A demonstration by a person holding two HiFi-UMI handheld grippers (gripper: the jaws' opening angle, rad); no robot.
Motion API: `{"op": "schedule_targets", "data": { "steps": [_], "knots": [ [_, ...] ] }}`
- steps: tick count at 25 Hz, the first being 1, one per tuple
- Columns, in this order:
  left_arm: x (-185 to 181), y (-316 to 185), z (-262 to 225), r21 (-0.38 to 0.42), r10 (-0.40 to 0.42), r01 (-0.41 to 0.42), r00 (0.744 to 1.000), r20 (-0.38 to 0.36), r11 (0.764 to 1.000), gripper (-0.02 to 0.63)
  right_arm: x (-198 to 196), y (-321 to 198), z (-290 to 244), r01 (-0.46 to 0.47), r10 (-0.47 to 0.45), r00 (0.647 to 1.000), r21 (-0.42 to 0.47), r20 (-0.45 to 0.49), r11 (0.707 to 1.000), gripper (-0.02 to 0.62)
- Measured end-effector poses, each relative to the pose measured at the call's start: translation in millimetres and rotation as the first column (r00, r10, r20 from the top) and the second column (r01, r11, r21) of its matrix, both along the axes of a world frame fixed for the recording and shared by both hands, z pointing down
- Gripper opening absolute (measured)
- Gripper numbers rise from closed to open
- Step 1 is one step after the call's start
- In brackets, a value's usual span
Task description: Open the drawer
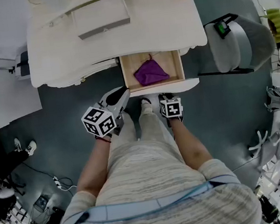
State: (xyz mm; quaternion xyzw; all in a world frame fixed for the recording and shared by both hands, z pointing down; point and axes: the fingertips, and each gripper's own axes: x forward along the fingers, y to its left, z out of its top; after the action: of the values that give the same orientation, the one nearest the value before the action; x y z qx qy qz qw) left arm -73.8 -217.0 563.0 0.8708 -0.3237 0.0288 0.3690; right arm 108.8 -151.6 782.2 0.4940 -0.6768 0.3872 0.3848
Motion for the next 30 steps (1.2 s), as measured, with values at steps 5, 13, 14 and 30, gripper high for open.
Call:
{"op": "schedule_targets", "data": {
  "steps": [5, 13, 14, 30],
  "knots": [
    [1, -1, -2, 0.003, 0.003, -0.003, 1.000, -0.002, 1.000, 0.061, 2, 12, 0, 0.003, -0.003, 1.000, 0.000, -0.003, 1.000, 0.124],
    [-2, -3, -3, 0.007, 0.000, 0.000, 1.000, -0.001, 1.000, 0.061, 2, 13, 1, 0.005, -0.005, 1.000, -0.001, -0.005, 1.000, 0.124],
    [-2, -3, -2, 0.006, -0.001, 0.001, 1.000, -0.001, 1.000, 0.061, 2, 13, 1, 0.005, -0.005, 1.000, -0.001, -0.005, 1.000, 0.123],
    [-5, -11, -7, 0.012, 0.009, -0.009, 1.000, -0.002, 1.000, 0.061, 7, 13, -18, -0.032, 0.032, 0.998, -0.006, 0.048, 0.999, 0.129]
  ]
}}
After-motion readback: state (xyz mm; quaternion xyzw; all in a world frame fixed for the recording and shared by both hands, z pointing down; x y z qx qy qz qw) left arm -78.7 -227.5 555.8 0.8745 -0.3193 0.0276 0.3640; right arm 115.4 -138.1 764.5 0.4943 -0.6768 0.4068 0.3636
